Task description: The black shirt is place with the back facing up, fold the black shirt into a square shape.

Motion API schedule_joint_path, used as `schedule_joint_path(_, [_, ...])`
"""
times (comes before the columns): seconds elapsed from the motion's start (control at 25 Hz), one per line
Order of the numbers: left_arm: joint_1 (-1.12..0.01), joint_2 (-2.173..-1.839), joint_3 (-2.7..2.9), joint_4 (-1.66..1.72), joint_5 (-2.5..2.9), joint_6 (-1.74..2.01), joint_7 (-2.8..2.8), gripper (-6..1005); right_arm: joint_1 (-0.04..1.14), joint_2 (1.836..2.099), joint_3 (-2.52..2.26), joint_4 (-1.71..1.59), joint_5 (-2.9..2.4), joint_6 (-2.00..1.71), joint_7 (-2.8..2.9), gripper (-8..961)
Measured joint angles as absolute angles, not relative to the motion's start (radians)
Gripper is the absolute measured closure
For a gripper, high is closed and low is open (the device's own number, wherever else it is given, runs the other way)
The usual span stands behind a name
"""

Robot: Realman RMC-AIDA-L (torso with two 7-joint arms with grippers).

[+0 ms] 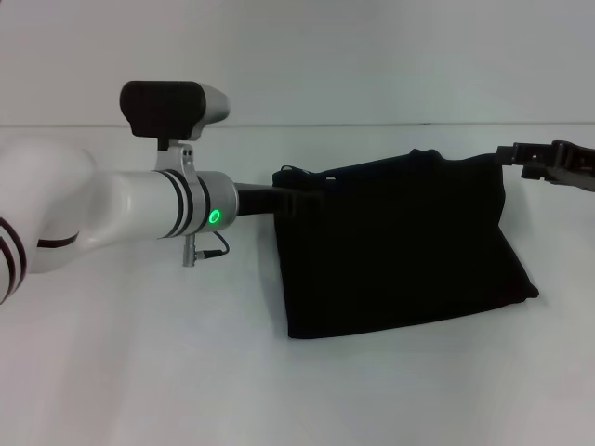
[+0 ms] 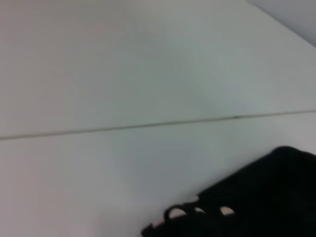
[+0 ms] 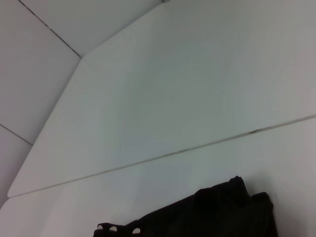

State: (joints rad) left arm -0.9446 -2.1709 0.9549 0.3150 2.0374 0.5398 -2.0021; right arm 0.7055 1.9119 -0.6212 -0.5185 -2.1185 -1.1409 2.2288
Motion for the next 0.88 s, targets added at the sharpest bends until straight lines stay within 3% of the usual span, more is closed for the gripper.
schedule_joint_path(0.28, [-0.944,-2.171,0.979,0.322,2.033,0.538,-1.977,74,0.703,1.911,-0.621,-0.518,-2.118,-1.136,2.229,246])
schedule_joint_path(0.72, [-0.941,-2.168,0.977,0.332,1.995,0.537,-1.924,459,0.697,1.911,-0.619,-0.519,-2.118,-1.134,2.229,246])
schedule_joint_path(0.8, [-0.942,-2.168,0.978,0.331,1.995,0.537,-1.924,673,0.697,1.911,-0.615,-0.519,-2.118,-1.134,2.229,246])
schedule_joint_path(0.88, [-0.943,-2.167,0.978,0.329,1.995,0.536,-1.924,714,0.697,1.910,-0.611,-0.519,-2.118,-1.133,2.229,246])
